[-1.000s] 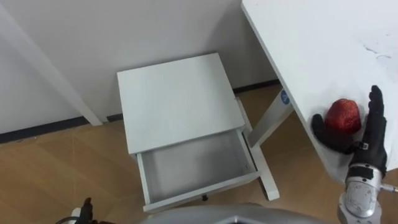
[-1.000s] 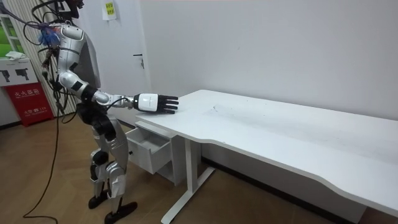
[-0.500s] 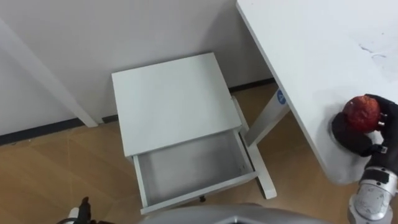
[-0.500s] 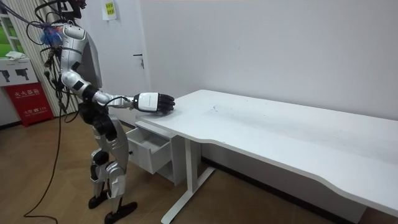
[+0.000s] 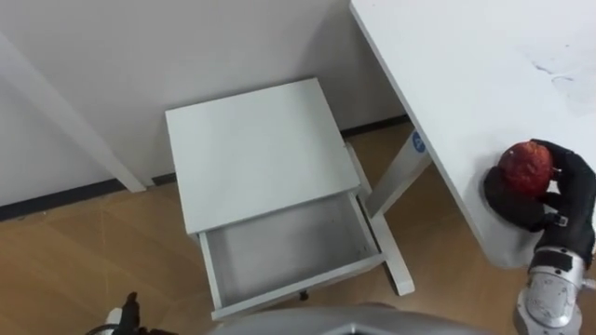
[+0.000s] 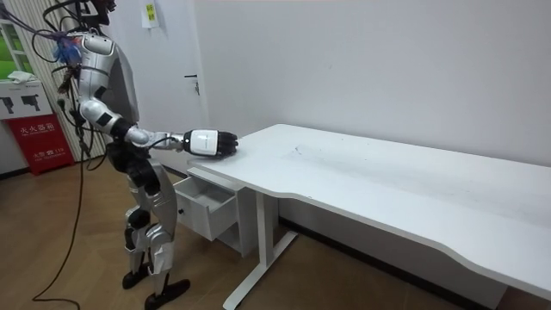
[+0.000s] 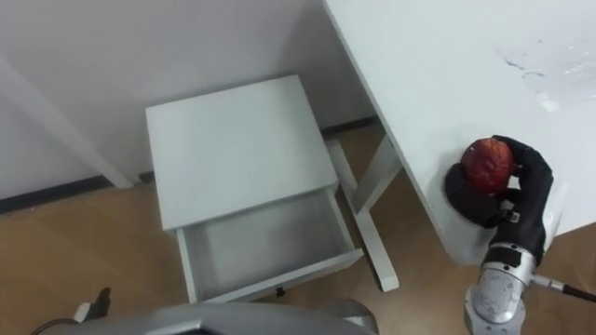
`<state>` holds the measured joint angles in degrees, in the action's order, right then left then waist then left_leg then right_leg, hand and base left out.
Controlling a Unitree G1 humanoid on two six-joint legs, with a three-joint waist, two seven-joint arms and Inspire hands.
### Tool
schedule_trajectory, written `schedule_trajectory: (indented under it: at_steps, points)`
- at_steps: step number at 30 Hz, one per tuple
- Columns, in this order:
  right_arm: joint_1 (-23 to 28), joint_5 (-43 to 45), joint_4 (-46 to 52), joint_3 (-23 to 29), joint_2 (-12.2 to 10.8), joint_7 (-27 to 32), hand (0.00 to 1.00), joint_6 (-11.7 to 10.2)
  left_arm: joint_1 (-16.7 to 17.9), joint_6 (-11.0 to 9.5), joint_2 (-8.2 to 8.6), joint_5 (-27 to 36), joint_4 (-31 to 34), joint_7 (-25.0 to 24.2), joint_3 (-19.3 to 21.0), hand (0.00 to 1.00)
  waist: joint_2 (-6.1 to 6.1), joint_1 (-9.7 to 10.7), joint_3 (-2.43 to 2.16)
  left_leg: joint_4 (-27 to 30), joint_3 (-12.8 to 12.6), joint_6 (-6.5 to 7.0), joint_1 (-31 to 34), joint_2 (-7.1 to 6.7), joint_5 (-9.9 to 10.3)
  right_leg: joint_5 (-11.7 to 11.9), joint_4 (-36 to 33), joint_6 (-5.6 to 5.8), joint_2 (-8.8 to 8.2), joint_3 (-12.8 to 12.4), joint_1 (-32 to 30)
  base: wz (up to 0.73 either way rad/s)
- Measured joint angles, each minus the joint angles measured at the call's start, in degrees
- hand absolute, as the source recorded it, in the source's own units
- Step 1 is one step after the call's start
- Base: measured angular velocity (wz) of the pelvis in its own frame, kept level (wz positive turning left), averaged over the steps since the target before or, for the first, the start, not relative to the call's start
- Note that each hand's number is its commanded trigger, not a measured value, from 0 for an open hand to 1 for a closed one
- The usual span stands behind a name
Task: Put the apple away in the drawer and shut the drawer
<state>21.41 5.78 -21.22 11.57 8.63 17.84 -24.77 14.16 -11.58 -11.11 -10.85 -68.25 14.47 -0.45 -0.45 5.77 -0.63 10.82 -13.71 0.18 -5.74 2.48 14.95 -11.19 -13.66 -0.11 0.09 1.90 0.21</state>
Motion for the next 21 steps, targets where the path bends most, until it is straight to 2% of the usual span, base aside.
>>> schedule_trajectory:
  at_steps: [5,8,12,15,16,18,21]
  points:
    - [-0.45,-0.27,4.75,-4.74,0.09,-5.24,1.0,1.95,0.07,0.81,-0.03,-0.02,-0.41,-1.16,-1.65,0.0,0.32,-0.69,0.21,0.14,0.1,0.0,0.24,0.02,0.0,0.16,-0.06,-0.01,-0.01,0.07,-0.29,0.0]
    - [-2.5,-2.18,5.21,-8.57,0.13,-9.27,1.0,2.76,-0.23,1.13,-0.1,-0.04,-0.27,-2.68,-3.48,0.0,0.39,-1.39,0.3,0.32,0.35,0.0,0.23,0.02,0.0,0.23,0.06,-0.01,-0.06,0.38,-0.06,0.04]
    - [-5.45,-0.72,6.07,-13.34,0.94,-16.19,1.0,5.74,-1.08,1.45,-0.15,-1.83,-0.28,-4.76,-4.22,0.0,0.36,-1.87,0.53,0.95,1.55,0.0,1.18,0.02,0.0,0.26,0.05,-0.05,-0.33,2.61,-0.2,0.14]
    - [-5.61,-0.17,6.09,-17.3,1.41,-21.35,1.0,8.3,-1.57,1.59,-0.09,-3.78,-0.44,-5.53,-4.36,0.0,0.23,-3.59,0.85,1.08,1.75,0.0,1.43,0.02,-0.02,0.26,0.06,-0.05,-0.43,3.23,-0.09,0.09]
    - [-5.61,0.21,6.1,-18.33,1.56,-23.34,1.0,9.13,-1.78,1.65,-0.09,-3.83,-0.54,-6.11,-4.35,0.0,0.32,-4.36,1.12,1.33,1.99,0.01,1.73,-0.05,-0.02,0.26,0.08,-0.05,-0.57,3.57,-0.15,0.11]
    - [-5.77,0.57,6.16,-19.8,1.82,-25.51,1.0,10.02,-1.88,1.8,-0.12,-3.82,-0.85,-6.69,-4.37,0.0,0.35,-4.86,1.27,1.81,2.92,0.02,2.38,-0.21,-0.02,0.25,0.1,-0.05,-0.86,4.61,-0.27,0.19]
    - [-6.46,0.67,6.6,-22.14,2.65,-28.27,1.0,10.7,-1.85,3.23,-0.45,-3.82,-1.03,-7.48,-4.95,0.0,0.09,-5.81,1.21,1.95,3.7,0.03,2.81,-0.22,-0.03,0.25,0.11,-0.05,-1.04,6.17,-0.26,0.16]
